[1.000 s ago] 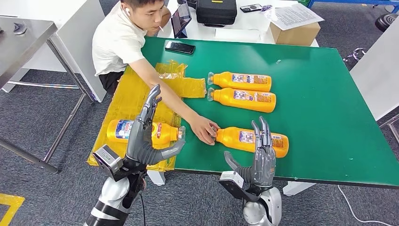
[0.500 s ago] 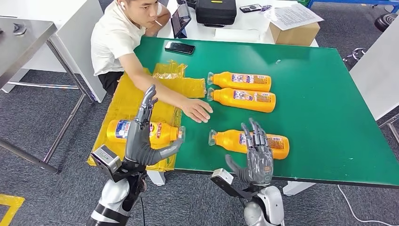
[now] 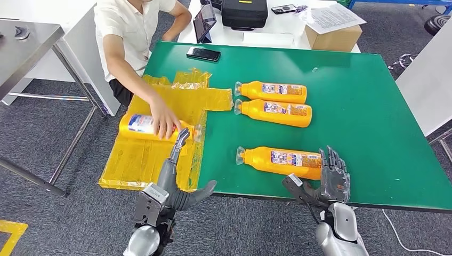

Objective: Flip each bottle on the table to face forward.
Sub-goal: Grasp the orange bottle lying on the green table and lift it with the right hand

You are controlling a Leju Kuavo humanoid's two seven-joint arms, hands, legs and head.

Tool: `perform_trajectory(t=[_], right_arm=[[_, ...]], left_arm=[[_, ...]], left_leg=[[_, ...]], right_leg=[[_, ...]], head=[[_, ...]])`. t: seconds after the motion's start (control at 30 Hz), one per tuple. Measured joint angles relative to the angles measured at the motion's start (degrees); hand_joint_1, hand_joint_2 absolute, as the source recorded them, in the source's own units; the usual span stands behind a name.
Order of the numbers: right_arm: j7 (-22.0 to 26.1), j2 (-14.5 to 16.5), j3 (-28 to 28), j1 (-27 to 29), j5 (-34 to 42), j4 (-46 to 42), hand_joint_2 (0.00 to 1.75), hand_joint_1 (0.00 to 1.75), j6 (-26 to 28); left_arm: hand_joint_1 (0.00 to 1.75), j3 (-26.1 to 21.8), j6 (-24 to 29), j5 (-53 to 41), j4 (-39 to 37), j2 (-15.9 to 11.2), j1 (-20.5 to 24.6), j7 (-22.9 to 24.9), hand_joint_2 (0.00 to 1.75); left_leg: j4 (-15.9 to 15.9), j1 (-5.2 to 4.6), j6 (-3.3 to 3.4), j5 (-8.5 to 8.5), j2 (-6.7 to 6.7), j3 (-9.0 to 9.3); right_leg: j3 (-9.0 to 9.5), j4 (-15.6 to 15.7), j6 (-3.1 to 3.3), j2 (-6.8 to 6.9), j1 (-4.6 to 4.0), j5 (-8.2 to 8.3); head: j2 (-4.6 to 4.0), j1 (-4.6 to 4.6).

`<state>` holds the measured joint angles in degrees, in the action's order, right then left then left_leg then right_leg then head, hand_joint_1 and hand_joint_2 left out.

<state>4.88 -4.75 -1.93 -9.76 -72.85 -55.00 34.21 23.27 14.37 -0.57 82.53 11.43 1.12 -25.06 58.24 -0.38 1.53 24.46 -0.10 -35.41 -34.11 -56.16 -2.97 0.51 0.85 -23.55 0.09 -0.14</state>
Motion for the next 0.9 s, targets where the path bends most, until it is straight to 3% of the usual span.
perform_trajectory(t=[0.3,0.57,0.9], right_arm=[[-3.51,-3.57,-3.44,-1.64,0.42,2.25,1.75,0.00,-1.35],[0.92,-3.96,-4.26,-5.02,5.38,6.26,1.75,0.00,-3.10],[3.89,-2.12,-7.88,-8.68,7.28,10.22,1.75,0.00,-3.30]], left_arm=[[0.00,-0.01,-0.59,-0.04,-0.76,0.01,-0.20,0.28,1.75],[0.00,0.09,-1.05,0.58,-1.49,0.01,0.20,0.43,1.75],[0.00,0.88,-1.75,1.21,-1.86,0.01,0.95,0.42,1.75]], left_leg=[[0.00,0.01,0.01,-0.01,-0.05,0.10],[0.00,-0.01,0.01,0.00,0.12,0.27],[0.00,0.05,0.04,-0.07,0.21,0.28]], right_leg=[[0.14,0.02,0.00,0.02,0.01,-0.02],[0.21,0.03,0.00,-0.04,0.02,0.06],[0.19,0.01,0.13,-0.13,-0.04,0.18]], head=[[0.00,0.02],[0.00,0.02],[0.00,0.01]])
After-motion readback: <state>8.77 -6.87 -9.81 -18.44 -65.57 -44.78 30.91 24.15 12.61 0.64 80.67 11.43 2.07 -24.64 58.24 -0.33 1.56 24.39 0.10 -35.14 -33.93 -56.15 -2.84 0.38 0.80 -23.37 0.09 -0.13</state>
